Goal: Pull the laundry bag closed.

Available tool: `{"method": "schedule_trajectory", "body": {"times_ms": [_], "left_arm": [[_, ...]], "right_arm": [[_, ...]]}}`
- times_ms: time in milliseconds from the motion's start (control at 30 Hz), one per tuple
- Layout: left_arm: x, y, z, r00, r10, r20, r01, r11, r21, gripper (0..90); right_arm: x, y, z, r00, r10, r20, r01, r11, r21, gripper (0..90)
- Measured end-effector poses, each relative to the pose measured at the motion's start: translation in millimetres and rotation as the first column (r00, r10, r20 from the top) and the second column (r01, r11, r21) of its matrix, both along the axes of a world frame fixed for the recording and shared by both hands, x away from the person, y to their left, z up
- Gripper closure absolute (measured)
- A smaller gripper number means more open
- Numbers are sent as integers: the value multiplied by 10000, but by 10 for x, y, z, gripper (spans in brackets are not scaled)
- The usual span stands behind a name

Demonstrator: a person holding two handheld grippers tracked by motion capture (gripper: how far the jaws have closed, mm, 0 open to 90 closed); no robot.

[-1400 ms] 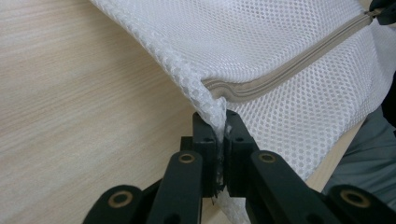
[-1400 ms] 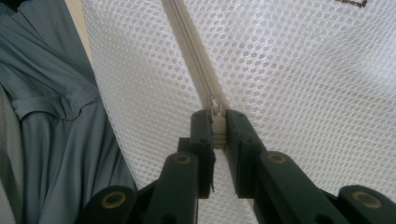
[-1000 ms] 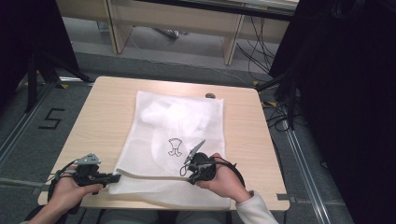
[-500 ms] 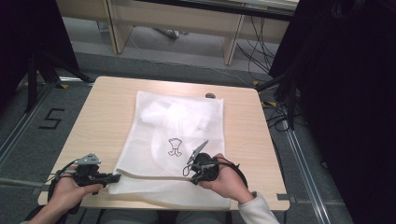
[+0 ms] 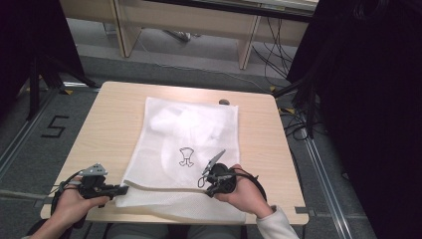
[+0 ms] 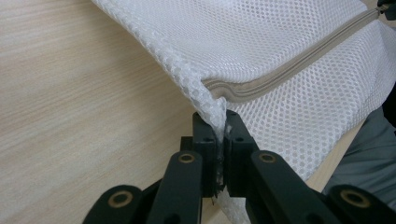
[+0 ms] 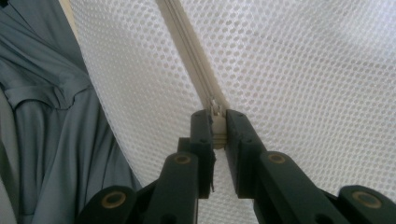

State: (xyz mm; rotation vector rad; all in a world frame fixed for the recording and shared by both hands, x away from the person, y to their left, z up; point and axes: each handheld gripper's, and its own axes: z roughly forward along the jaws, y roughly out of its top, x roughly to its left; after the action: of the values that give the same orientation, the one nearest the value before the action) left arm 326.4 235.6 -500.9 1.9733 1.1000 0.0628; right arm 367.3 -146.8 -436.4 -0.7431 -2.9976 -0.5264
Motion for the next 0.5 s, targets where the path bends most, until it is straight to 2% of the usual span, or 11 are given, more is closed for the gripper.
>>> {"method": "schedule_trajectory", "body": {"times_ms": [500], "left_arm": [[0,5,4,10000,-33,14,33,10000,46,852]], "right_arm": [[-2,-84,15,9999,-101,-28,101,9999,104,822]]}}
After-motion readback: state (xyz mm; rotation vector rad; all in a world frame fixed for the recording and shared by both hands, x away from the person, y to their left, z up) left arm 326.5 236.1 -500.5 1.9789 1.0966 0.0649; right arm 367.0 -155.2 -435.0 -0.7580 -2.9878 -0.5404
